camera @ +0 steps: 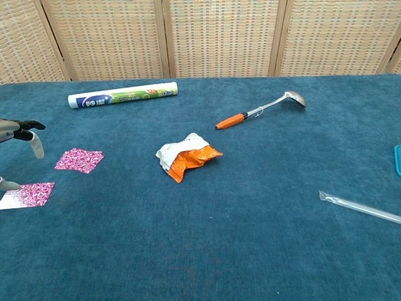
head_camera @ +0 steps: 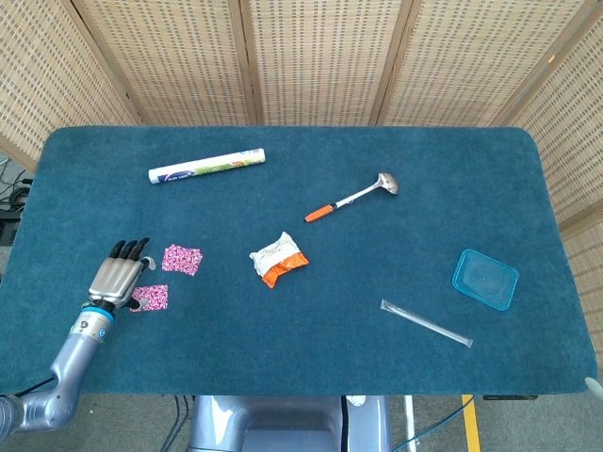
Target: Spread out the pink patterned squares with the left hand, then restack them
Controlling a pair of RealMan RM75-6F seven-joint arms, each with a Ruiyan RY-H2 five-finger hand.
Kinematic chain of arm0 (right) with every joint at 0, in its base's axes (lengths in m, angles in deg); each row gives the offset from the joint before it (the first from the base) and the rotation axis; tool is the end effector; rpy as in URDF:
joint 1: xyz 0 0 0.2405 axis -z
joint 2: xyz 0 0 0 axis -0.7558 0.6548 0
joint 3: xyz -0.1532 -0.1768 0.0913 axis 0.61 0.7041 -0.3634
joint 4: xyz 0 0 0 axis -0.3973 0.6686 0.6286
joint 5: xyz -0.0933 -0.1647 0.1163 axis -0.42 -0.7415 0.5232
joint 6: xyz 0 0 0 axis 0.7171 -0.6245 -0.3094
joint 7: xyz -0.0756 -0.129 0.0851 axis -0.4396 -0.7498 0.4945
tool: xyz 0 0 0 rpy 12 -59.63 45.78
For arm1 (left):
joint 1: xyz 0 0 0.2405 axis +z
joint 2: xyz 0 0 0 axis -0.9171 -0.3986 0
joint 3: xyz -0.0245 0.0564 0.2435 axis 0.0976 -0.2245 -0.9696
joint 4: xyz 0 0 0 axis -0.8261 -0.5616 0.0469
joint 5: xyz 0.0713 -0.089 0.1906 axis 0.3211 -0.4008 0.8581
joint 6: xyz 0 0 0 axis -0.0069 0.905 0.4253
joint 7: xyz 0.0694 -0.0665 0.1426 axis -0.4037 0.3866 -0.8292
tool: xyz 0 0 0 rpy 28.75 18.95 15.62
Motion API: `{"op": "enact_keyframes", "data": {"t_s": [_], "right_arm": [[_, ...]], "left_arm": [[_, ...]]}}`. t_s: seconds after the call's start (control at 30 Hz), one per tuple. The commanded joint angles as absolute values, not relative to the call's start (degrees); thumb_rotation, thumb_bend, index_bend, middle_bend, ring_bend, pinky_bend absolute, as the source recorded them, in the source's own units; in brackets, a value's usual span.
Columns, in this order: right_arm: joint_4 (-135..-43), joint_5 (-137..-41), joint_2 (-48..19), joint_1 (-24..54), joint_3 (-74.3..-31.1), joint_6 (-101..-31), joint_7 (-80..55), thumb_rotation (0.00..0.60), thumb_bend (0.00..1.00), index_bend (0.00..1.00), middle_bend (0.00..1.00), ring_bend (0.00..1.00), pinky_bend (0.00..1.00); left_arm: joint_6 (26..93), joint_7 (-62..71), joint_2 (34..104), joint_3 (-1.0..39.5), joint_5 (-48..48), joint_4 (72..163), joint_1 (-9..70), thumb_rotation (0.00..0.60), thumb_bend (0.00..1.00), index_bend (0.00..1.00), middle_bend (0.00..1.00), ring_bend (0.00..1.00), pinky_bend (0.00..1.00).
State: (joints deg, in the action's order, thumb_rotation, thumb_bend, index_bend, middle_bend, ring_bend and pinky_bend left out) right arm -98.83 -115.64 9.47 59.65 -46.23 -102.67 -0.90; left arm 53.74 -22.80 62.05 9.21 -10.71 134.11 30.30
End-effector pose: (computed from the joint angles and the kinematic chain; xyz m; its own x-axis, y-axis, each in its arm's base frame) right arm -0.3519 -0.1187 0.2268 0.4196 0.1722 0.8912 -0.9066 0.1287 0.4020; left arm -0.2720 0.3273 0.0188 0.5979 0.3971 0.6962 0.7866 -0.1239 -0.6049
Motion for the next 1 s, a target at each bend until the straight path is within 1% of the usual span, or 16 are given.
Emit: {"op": "enact_keyframes", "data": {"t_s": [0.03, 0.2, 1.0], "right_arm": [[-98.9, -115.7, 9.6, 59.5, -46.2, -102.6, -0.9, 0.600, 0.01, 0.30, 0.26, 0.00, 0.00], [-98.9, -115.9, 9.6, 59.3, -46.1, -102.6, -0.7, 0.600, 0.01, 0.30, 0.26, 0.00, 0.00], [-98.7, -116.5, 9.4, 58.9, -45.5, -102.3, -0.8, 0.600, 0.01, 0.30, 0.26, 0.00, 0.00]], "left_arm": [[54.1, -22.1, 61.7, 8.6, -9.9, 134.6, 31.4, 0.600, 0.22, 0.33, 0.00, 0.00, 0.00], [54.6, -21.9, 62.2, 8.0, -8.6, 134.6, 32.8, 0.600, 0.22, 0.34, 0.00, 0.00, 0.00], [51.5, -25.8, 66.4, 10.3, -12.9, 130.8, 32.8, 0.600, 0.22, 0.34, 0.00, 0.00, 0.00]]}}
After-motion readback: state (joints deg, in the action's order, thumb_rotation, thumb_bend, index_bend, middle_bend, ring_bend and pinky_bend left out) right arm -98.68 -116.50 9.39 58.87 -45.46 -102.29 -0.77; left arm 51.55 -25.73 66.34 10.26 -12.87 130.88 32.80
